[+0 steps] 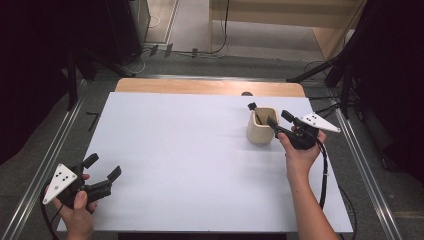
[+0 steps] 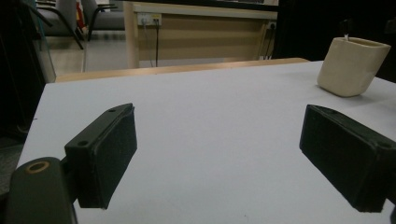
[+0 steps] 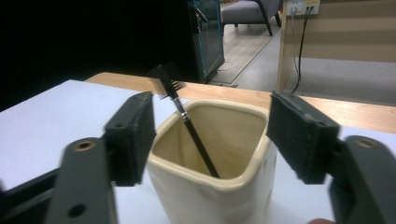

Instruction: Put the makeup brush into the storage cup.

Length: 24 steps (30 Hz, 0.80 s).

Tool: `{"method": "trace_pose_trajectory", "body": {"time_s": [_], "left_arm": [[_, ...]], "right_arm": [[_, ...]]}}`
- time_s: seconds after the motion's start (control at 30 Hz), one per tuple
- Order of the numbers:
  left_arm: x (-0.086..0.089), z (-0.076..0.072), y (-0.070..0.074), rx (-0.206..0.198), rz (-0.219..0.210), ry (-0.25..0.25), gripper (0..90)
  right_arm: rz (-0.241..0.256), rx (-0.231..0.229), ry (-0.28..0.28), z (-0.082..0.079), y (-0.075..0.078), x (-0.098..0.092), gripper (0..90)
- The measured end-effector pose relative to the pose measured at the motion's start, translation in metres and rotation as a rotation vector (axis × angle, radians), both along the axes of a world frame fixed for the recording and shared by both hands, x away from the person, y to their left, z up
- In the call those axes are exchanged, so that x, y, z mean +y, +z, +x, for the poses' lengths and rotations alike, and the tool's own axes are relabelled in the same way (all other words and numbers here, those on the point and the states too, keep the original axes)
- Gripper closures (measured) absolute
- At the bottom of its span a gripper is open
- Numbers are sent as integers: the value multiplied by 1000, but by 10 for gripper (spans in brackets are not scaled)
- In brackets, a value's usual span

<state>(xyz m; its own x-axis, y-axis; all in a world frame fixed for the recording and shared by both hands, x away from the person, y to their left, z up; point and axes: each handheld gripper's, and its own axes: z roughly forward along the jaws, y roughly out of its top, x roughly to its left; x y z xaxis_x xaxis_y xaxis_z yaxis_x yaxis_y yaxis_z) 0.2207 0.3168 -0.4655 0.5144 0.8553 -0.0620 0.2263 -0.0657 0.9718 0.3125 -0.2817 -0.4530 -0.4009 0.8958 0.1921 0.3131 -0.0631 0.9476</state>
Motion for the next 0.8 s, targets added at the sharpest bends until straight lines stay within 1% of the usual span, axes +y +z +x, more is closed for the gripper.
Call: {"method": "trace_pose_trajectory", "body": {"time_s": [0.07,0.13,0.4,0.5,0.73,0.8], "left_arm": [[0,0,0,0,0,0,114],[-1,0,0,-1,4,-2,114],[-1,0,0,1,9,-5,114],[-2,0,0,0,7,-5,114],[-2,0,0,0,8,-6,114],[-2,0,0,-1,9,-7,114]], "right_arm": [[-4,6,-5,-4,-1,0,209],[-17,10,-12,-8,-3,0,167],[-29,-7,12,-28,-9,0,119],[-28,-1,25,-33,-11,-1,62],[-22,9,24,-45,-18,-5,2],[-20,8,21,-49,-20,-7,0]]}}
